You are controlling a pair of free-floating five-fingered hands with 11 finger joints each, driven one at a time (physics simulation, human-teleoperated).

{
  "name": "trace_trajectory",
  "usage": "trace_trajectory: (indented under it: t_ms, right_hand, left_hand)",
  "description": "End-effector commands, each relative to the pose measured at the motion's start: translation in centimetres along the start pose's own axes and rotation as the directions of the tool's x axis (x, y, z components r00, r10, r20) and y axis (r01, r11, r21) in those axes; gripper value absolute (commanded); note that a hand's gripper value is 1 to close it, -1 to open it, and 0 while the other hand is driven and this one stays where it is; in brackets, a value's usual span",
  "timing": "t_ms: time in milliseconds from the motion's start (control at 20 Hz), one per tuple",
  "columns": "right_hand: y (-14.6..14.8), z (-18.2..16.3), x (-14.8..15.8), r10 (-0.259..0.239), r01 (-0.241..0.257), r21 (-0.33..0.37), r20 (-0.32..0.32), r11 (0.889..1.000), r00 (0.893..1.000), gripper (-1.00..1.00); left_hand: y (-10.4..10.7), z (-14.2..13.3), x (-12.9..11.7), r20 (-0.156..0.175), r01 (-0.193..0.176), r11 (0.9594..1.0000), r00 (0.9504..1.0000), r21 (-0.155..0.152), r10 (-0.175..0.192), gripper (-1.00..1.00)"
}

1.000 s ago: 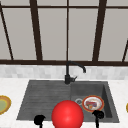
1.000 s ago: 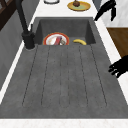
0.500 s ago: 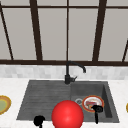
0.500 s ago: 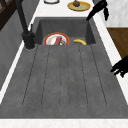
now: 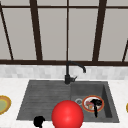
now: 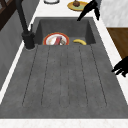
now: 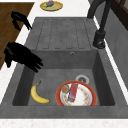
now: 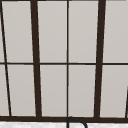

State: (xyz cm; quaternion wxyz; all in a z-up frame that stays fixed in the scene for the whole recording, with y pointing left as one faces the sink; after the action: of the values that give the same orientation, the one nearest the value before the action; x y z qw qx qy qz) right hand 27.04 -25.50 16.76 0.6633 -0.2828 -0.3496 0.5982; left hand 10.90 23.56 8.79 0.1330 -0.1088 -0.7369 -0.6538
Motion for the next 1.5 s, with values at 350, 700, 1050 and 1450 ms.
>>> trace_trajectory:
  t_ms: [350,700,1050,1450]
  right_hand:
    - [-1.3,-6.2,-1.4,0.05,-0.049,-0.011,0.143,0.999,0.988,-1.0]
    - [-1.0,-11.0,-2.5,0.06,-0.054,-0.036,0.215,0.998,0.975,-1.0]
    - [-1.0,-14.3,-4.4,0.091,-0.065,-0.137,0.196,0.988,0.976,-1.0]
    - [-1.0,-17.0,-5.4,0.151,-0.099,-0.3,0.154,0.949,0.976,-1.0]
  left_hand:
    - [-0.2,0.0,0.3,0.001,0.006,1.0,1.0,-0.001,-0.006,0.0]
    - [-0.3,0.1,0.5,0.002,0.012,0.9999,0.9999,-0.002,-0.012,0.0]
    - [-0.4,0.1,0.7,0.003,0.017,0.9998,0.9998,-0.002,-0.017,0.0]
    - [-0.5,0.1,0.8,0.004,0.023,0.9997,0.9997,-0.002,-0.023,0.0]
